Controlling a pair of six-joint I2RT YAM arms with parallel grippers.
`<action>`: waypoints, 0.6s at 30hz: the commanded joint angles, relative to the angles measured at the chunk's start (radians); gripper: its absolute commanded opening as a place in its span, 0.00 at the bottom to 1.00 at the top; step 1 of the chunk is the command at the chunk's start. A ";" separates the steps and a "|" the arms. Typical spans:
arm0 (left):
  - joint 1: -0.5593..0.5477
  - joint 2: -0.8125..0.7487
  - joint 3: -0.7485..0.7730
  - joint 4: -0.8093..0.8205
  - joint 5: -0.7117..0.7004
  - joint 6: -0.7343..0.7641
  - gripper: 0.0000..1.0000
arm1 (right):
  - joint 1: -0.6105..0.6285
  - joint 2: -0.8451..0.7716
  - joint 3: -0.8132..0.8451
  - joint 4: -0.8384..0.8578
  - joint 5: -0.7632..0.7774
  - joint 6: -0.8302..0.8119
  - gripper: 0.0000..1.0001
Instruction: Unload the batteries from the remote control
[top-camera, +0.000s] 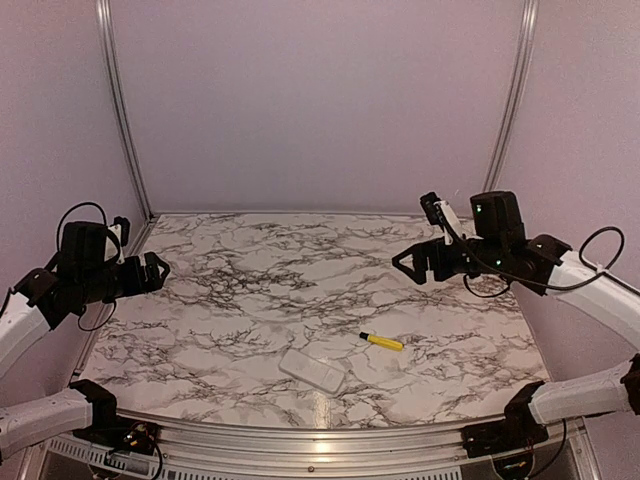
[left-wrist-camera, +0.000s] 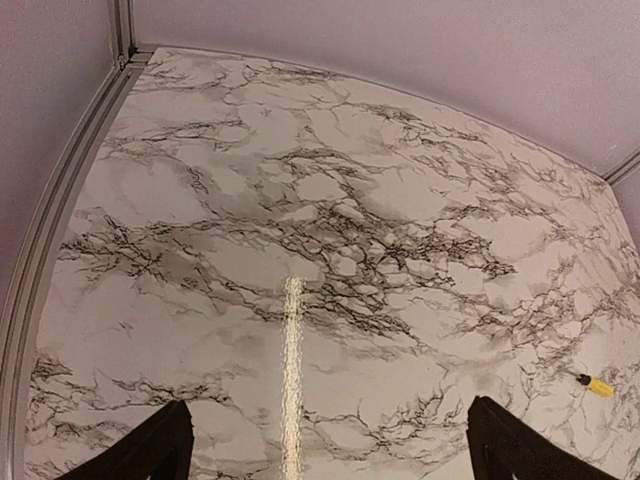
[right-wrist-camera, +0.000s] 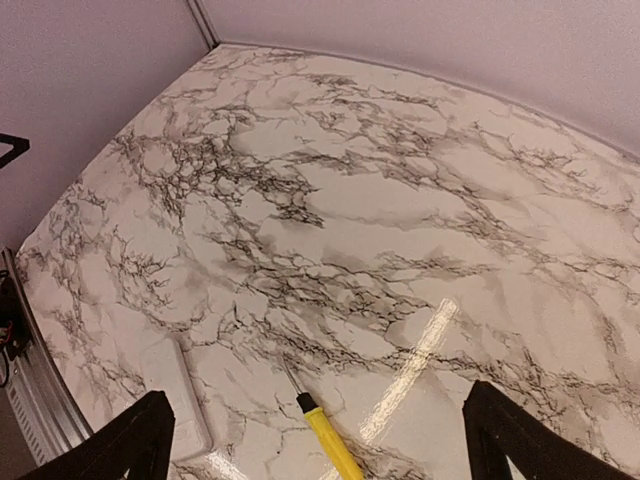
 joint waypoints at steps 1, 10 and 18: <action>-0.005 -0.011 -0.024 0.058 0.080 0.030 0.99 | 0.135 0.007 -0.037 0.007 0.075 -0.045 0.99; -0.005 -0.003 -0.033 0.068 0.125 0.036 0.99 | 0.389 0.103 -0.056 0.039 0.128 -0.092 0.99; -0.004 0.000 -0.036 0.076 0.151 0.043 0.99 | 0.577 0.265 -0.015 0.040 0.204 -0.094 0.99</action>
